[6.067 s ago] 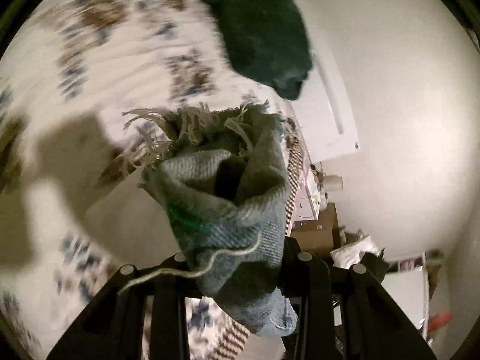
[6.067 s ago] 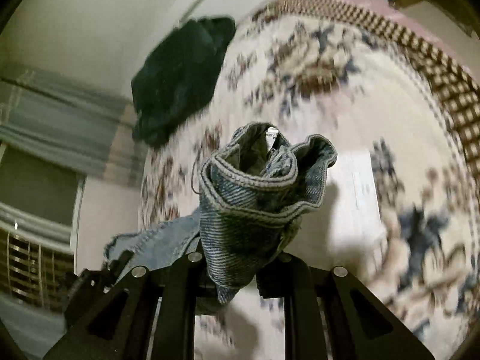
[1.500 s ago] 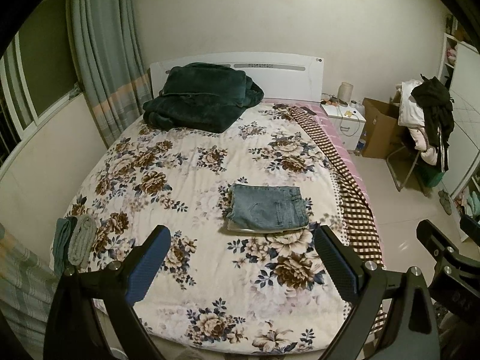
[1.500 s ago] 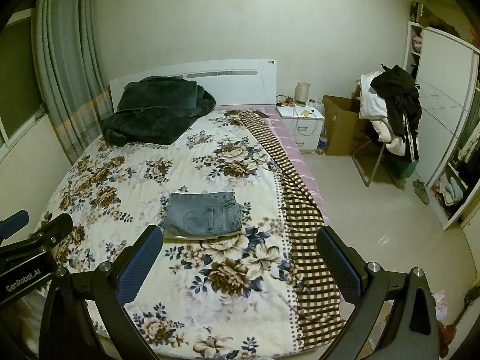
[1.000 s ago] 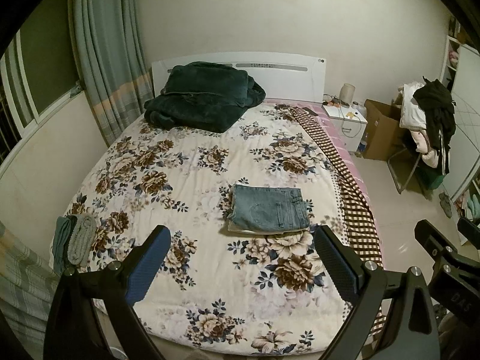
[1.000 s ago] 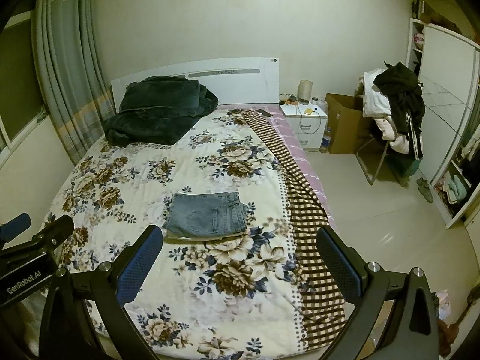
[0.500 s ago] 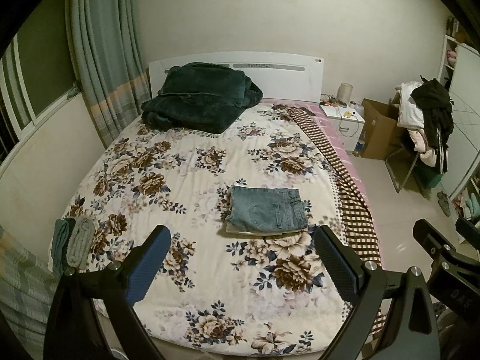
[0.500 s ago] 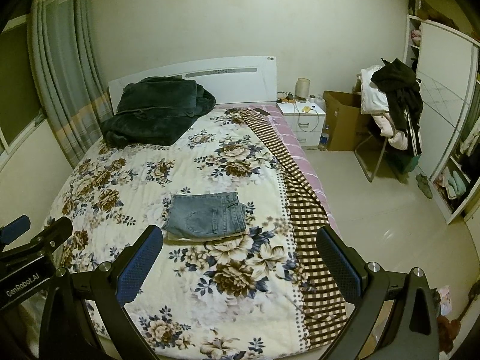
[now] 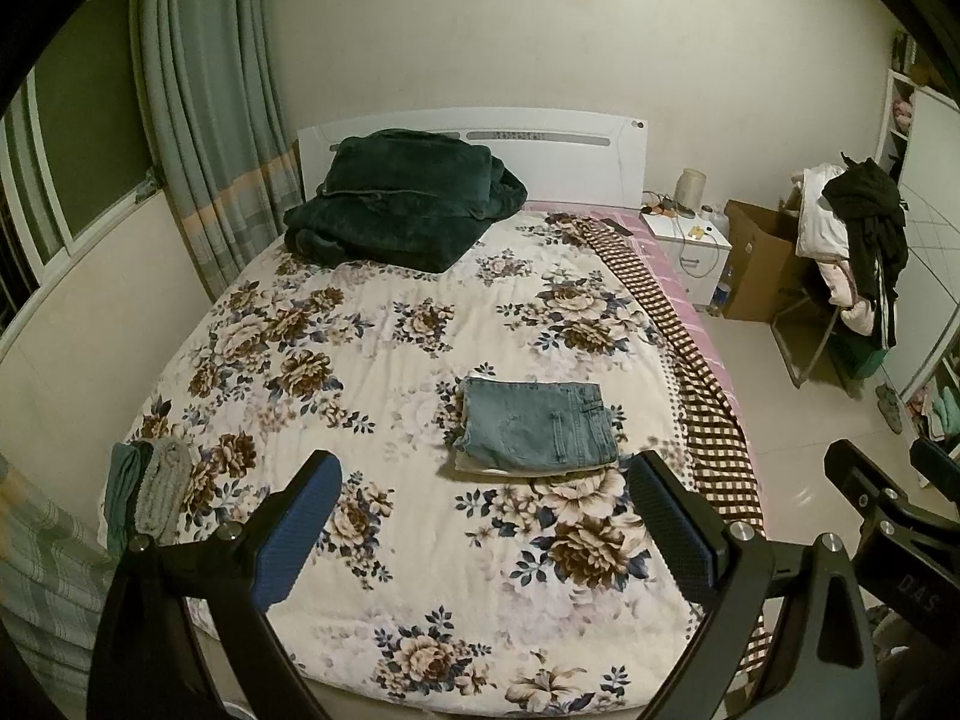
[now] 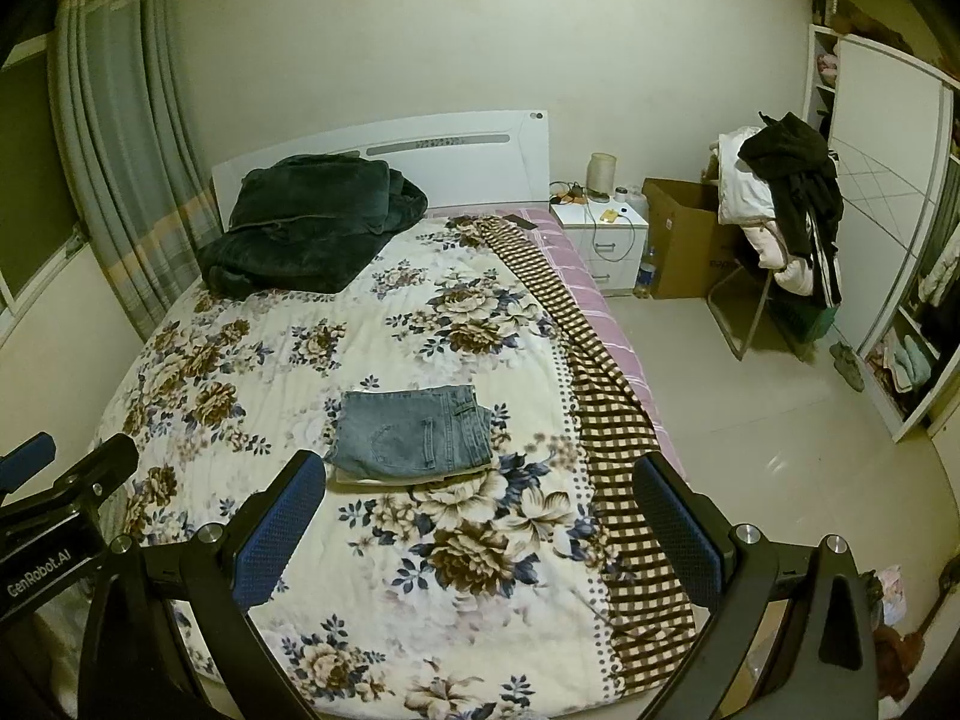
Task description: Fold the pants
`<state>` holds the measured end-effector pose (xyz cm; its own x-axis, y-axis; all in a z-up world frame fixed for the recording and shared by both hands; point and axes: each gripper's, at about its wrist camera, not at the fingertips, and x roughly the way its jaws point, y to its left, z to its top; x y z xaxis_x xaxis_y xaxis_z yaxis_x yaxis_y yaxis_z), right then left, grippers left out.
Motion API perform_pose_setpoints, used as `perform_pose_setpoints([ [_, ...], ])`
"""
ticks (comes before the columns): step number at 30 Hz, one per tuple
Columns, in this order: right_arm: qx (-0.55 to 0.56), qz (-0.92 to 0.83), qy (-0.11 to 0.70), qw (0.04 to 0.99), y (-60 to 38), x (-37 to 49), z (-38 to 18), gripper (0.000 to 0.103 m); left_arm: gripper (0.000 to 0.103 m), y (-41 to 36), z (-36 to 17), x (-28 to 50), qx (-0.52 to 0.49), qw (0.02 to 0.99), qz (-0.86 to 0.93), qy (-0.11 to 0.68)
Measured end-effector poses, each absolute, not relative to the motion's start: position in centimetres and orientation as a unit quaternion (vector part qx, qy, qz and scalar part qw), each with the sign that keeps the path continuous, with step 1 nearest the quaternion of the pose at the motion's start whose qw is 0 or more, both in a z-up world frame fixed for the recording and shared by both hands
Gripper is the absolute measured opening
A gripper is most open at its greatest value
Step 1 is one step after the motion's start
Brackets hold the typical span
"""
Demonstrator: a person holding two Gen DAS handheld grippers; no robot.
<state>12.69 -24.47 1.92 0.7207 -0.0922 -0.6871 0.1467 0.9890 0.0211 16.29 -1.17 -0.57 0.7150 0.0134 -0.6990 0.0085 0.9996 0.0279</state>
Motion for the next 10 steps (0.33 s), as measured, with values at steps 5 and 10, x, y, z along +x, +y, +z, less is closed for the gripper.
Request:
perform_pose_setpoints([
  [5,0.037,-0.065,0.369,0.926,-24.47,12.74,1.96,0.103,0.098,-1.16,-0.2,16.77,0.015,0.926,0.001,0.378],
  [10,0.038,-0.065,0.368,0.927,-24.56,12.61,1.99,0.103,0.098,-1.09,0.04,17.14,0.014,0.926,0.001,0.377],
])
